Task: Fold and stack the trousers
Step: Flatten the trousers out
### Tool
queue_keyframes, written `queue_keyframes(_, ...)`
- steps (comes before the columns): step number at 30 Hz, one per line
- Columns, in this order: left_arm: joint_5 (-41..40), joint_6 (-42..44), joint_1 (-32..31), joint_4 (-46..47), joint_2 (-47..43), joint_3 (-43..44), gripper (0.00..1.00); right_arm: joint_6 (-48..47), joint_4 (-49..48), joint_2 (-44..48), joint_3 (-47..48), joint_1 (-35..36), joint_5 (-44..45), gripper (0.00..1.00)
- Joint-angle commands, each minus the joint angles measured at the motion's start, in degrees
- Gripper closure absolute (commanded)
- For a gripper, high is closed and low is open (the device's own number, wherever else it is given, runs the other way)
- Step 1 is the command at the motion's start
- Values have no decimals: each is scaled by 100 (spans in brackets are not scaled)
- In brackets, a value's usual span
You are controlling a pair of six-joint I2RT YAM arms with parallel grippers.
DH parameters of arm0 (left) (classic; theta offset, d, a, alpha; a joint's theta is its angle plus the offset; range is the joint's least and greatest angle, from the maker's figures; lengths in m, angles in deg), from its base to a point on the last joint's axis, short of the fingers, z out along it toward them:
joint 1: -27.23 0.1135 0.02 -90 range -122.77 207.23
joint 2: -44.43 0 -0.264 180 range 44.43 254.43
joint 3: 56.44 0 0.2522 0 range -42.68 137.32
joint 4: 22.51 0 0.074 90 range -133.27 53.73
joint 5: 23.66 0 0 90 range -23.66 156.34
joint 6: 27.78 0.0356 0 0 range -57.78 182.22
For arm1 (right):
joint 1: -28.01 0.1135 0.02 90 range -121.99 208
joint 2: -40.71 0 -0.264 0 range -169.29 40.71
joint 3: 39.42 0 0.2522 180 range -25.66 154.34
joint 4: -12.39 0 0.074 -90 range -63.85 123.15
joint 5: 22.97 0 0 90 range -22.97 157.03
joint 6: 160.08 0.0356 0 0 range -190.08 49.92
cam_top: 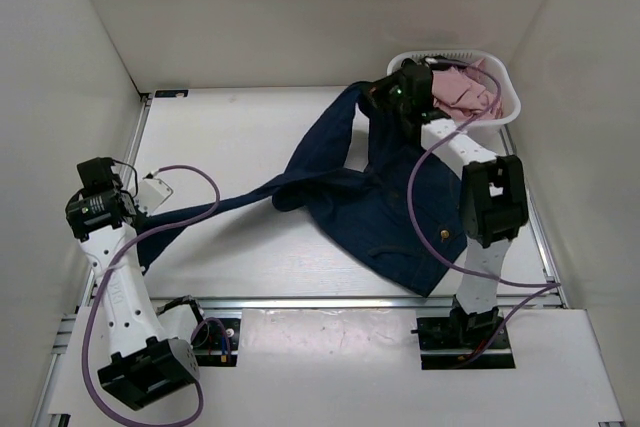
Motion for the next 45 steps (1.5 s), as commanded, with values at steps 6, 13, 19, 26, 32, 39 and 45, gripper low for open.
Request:
queue_keyframes(6,-656,489,-10,594,-157,-7,86,-1917,2816,-1268,3622,511,-1000,31)
queue_keyframes(13,-209,437,-10,718,-104,390,86,-3500,5402,-569,3415,731,-686,2)
queue_keyframes(19,169,60,-10,771,-104,161,86,-3046,5983,2530,-308,1081,272,2)
queue_keyframes(26,548,-406,-63,1270,54,161,86,-747,6486,4328,-3625,2293,1021,2)
queue_keyframes(32,680,-556,-63,1333,169,275,86,602,6378,5146,-4783,2471,1432,2)
queue_keyframes(39,680,-380,-63,1438,291,223,86,1999,6010,5841,-5784,2471,1302,2)
queue_keyframes(45,680,-433,-115,1438,476,337,86,3553,6010,6386,-6224,2471,2170,2)
